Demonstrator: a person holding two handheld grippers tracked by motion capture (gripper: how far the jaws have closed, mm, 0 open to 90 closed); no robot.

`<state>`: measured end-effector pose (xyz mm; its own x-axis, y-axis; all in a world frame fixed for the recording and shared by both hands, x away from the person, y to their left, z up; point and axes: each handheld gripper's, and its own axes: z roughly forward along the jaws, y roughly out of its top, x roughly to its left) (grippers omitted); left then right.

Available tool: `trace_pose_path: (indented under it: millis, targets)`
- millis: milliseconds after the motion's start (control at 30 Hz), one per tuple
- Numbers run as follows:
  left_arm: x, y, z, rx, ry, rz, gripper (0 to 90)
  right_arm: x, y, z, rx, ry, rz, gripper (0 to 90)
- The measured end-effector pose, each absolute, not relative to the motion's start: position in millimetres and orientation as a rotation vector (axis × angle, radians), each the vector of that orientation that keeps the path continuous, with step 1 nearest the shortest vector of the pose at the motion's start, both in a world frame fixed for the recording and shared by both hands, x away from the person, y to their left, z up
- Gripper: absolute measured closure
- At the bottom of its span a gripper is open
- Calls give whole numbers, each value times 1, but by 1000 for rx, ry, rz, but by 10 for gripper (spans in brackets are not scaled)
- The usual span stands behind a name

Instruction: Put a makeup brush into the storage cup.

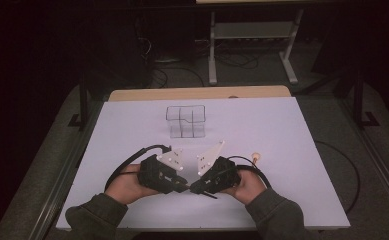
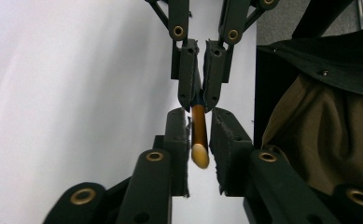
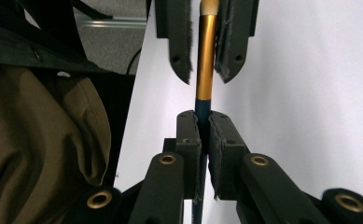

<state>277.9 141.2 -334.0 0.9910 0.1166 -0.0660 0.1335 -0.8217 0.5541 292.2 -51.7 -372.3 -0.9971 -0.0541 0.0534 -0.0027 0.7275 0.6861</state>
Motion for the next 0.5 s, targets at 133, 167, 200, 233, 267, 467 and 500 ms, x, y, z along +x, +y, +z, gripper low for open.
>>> trace_pose_path:
  millis: [133,167,200,233,267,467,500]
  targets:
    - [279,142,-333,2536,171,-50,826,291,-52,-371,54,-2869,-1162,823]
    - [279,142,-333,2537,170,-49,829,291,-52,-371,55,-2871,-1162,822]
    - [279,142,-333,2538,168,-47,831,290,-52,-371,53,-2873,-1160,822]
    - [278,142,-333,2538,168,-49,833,291,-51,-371,57,-2874,-1158,822]
    - [278,142,-333,2538,168,-53,835,291,-51,-371,63,-2877,-1154,821]
    - [278,140,-334,2551,167,-52,840,292,-49,-371,50,-2878,-1113,759]
    - [278,141,-334,2553,167,-43,840,293,-49,-370,42,-2882,-1097,750]
